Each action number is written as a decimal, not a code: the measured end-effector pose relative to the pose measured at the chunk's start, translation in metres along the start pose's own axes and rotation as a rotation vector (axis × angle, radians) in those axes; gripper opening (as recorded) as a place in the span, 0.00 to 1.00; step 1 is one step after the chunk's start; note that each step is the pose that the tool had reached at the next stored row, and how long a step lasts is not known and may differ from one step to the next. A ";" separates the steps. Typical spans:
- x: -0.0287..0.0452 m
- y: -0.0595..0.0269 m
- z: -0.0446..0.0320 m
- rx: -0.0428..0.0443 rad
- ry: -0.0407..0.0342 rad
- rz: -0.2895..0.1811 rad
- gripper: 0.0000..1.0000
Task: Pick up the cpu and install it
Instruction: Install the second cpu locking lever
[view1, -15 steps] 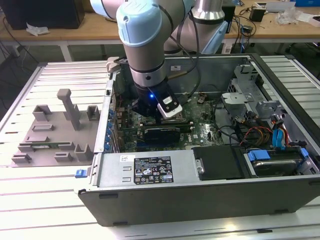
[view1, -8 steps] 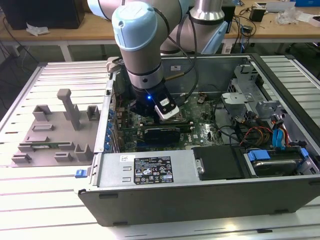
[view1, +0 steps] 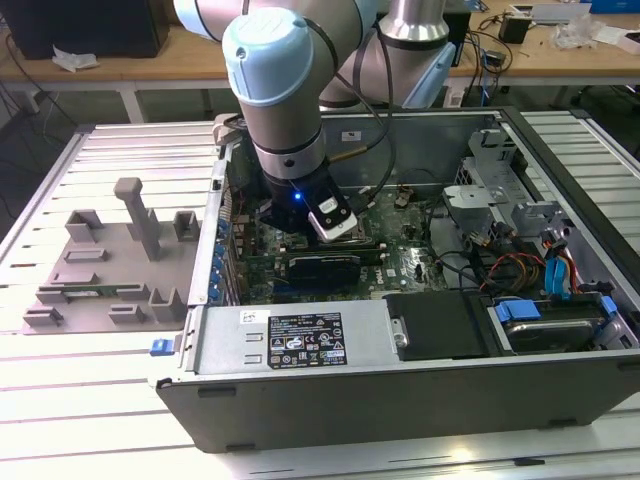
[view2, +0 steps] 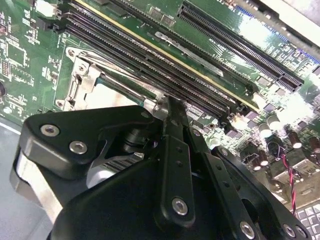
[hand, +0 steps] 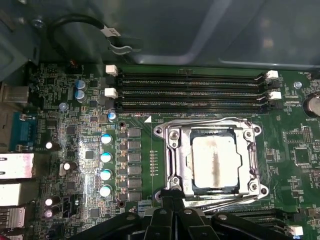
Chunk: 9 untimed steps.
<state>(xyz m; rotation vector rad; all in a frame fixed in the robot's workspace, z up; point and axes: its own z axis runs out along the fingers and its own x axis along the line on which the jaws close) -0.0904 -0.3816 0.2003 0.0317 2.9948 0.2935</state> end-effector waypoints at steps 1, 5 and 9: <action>0.0001 0.0000 0.0001 -0.0001 0.0000 0.000 0.11; -0.0014 0.0025 -0.0113 -0.0001 0.0000 0.000 0.11; -0.0031 0.0051 -0.0233 0.0002 0.0000 0.000 0.11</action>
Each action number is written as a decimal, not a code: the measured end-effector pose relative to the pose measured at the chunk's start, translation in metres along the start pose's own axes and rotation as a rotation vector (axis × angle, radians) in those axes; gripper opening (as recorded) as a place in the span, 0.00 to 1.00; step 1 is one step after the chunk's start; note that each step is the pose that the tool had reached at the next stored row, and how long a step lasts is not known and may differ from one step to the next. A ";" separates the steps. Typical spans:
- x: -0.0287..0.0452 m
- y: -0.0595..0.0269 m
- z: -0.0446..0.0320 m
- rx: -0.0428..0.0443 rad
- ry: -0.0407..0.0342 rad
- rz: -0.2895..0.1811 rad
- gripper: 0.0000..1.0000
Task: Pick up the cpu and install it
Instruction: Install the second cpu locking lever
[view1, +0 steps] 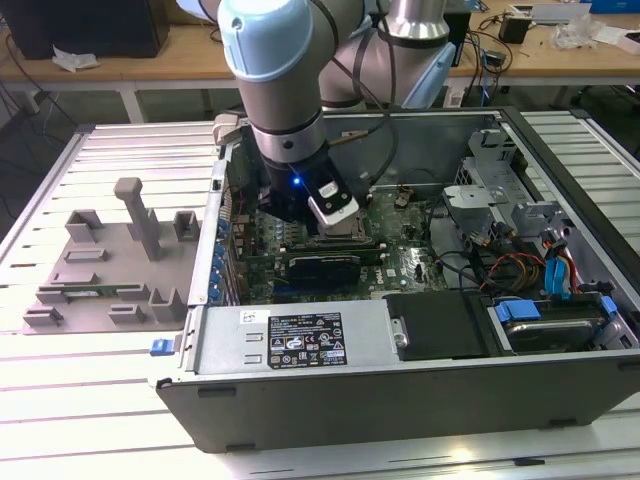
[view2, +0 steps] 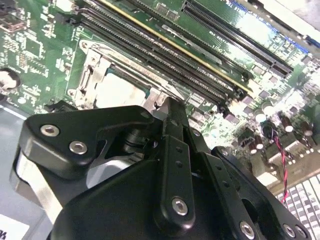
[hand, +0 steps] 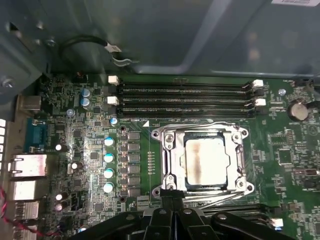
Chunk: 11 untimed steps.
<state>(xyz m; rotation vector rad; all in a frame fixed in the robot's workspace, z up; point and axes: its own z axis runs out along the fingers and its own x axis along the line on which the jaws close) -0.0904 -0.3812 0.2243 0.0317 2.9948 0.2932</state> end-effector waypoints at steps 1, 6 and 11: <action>-0.0003 0.0002 -0.0011 0.0000 0.0000 0.000 0.11; -0.0096 0.0004 -0.0004 0.0001 0.0029 0.001 0.11; -0.0232 0.0005 0.0006 0.0006 0.0156 0.003 0.11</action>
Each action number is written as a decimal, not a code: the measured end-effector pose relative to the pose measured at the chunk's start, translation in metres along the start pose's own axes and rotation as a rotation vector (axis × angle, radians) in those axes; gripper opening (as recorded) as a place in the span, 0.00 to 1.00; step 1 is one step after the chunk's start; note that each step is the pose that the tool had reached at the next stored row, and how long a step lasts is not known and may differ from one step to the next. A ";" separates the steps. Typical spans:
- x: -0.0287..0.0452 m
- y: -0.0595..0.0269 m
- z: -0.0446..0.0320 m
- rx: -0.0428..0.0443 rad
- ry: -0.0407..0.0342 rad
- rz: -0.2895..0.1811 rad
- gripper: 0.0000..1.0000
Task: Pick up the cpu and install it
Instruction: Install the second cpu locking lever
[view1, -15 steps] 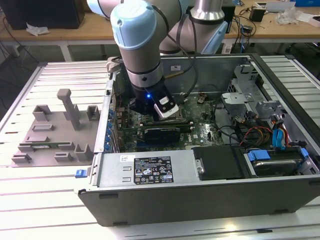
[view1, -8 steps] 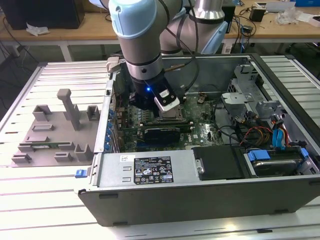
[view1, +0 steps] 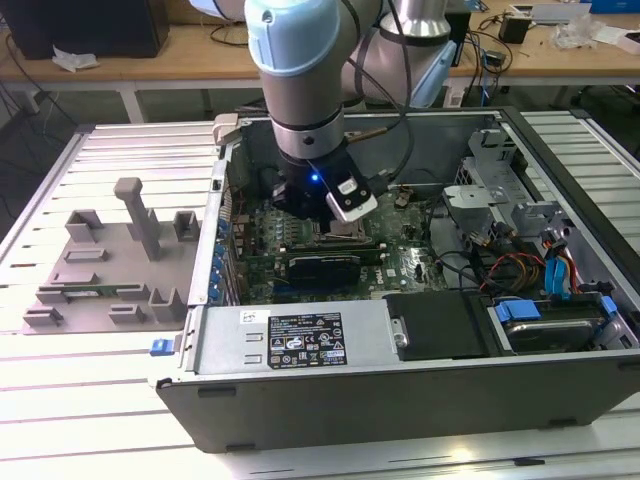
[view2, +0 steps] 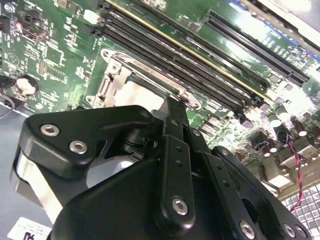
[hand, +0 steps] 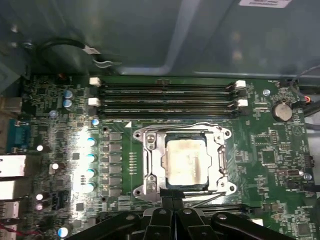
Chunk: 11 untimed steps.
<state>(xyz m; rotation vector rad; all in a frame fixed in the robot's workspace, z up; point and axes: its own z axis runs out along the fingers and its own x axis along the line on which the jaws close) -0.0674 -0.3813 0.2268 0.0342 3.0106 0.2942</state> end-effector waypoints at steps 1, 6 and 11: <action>-0.0009 0.0000 -0.0003 0.0001 0.0016 0.000 0.11; -0.0031 0.0005 -0.0050 0.0001 0.0067 0.001 0.11; -0.0051 -0.0019 -0.0067 0.0008 0.0173 0.003 0.11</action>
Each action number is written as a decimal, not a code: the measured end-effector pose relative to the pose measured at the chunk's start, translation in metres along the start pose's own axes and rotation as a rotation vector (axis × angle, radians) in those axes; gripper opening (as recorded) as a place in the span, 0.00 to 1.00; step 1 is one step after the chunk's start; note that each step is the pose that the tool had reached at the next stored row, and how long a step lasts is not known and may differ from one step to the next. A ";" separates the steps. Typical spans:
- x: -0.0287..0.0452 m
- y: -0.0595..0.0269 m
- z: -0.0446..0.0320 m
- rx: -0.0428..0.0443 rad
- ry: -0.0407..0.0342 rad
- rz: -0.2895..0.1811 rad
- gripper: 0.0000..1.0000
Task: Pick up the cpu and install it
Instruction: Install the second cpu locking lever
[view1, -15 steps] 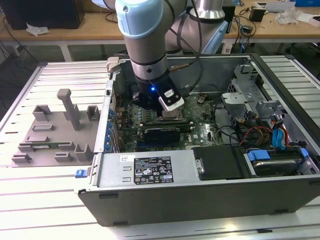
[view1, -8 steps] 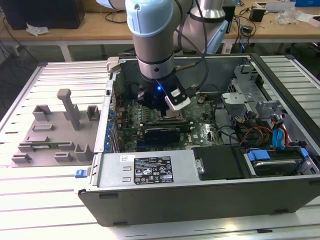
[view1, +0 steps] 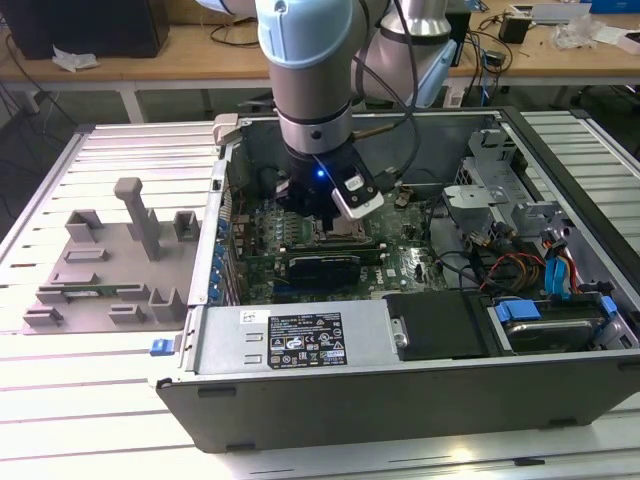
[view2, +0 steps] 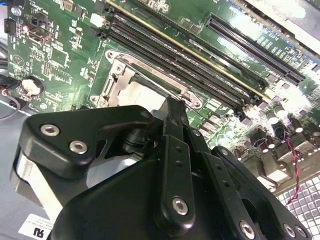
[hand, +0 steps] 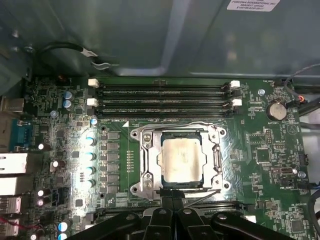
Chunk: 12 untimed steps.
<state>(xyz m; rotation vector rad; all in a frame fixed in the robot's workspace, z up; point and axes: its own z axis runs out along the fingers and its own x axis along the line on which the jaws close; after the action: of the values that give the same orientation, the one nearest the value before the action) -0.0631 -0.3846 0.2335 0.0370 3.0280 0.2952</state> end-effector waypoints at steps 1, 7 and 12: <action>-0.0006 -0.0015 -0.0003 0.0003 0.0036 0.001 0.11; -0.0014 -0.0042 -0.0008 0.0005 0.0090 0.002 0.11; -0.0008 -0.0052 -0.0010 0.0006 0.0091 0.001 0.11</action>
<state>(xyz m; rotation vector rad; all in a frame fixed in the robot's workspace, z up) -0.0625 -0.3899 0.2336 0.0380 3.0373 0.2954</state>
